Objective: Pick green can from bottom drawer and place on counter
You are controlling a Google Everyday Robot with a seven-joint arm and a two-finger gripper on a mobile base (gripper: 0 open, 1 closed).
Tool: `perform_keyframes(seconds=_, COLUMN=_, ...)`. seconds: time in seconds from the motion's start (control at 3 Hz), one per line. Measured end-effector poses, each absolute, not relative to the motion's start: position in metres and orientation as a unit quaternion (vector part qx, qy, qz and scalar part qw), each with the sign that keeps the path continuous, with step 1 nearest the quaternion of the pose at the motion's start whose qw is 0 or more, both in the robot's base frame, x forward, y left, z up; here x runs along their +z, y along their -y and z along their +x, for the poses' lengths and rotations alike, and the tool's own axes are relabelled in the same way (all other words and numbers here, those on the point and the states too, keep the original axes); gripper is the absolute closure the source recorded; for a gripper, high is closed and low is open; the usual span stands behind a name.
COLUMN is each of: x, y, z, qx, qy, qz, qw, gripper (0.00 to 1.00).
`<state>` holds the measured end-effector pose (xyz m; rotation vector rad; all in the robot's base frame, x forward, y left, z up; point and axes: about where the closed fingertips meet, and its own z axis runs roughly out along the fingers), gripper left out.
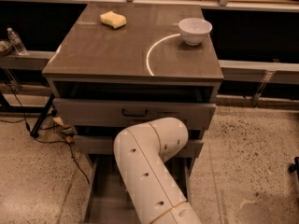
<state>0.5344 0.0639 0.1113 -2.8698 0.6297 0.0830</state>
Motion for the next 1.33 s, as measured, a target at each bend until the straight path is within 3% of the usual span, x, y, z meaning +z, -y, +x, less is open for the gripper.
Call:
perform_keyframes(seconds=0.67, x=0.120, y=-0.070, z=0.553, qx=0.011, qy=-0.239, qz=-0.965, qw=0.106, gripper=0.96)
perform_keyframes(seconds=1.33, x=0.318, y=-0.079, z=0.619, qx=-0.121, qy=-0.294, qz=-0.923, qw=0.218, gripper=1.00)
